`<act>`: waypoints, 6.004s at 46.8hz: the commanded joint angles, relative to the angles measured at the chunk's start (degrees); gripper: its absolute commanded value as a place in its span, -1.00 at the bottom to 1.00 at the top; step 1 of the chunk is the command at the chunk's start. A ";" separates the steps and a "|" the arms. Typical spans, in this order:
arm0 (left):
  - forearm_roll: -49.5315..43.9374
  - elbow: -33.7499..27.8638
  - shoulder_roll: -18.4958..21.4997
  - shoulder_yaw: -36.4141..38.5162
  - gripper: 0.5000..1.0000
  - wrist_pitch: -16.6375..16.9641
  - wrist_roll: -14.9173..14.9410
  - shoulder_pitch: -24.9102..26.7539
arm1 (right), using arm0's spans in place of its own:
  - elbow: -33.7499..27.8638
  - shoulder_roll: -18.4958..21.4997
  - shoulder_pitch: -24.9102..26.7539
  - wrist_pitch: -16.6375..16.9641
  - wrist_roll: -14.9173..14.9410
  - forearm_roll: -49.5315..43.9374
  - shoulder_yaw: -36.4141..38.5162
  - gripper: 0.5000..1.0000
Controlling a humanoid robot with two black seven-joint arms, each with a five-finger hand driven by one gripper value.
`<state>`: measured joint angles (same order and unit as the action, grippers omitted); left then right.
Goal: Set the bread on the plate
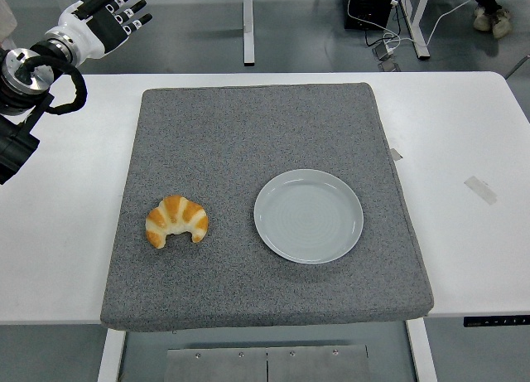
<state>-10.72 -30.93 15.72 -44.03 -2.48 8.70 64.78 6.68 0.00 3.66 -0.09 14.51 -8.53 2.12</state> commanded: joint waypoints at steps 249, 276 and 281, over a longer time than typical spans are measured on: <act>84.99 -40.62 23.30 37.88 0.91 -32.53 -23.29 2.20 | 0.00 0.00 0.03 0.00 -0.01 0.00 0.08 1.00; 86.40 -35.87 20.93 37.79 0.89 -29.61 -23.11 1.41 | 0.00 0.00 -0.05 0.00 -0.01 0.00 -0.01 1.00; 86.40 -35.69 20.05 37.88 0.89 -28.73 -23.11 1.14 | 0.00 0.00 0.03 0.00 -0.01 0.00 -0.01 1.00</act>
<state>75.68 -66.71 36.16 -6.26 -31.58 -14.42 66.05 6.68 0.00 3.68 -0.09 14.50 -8.53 2.11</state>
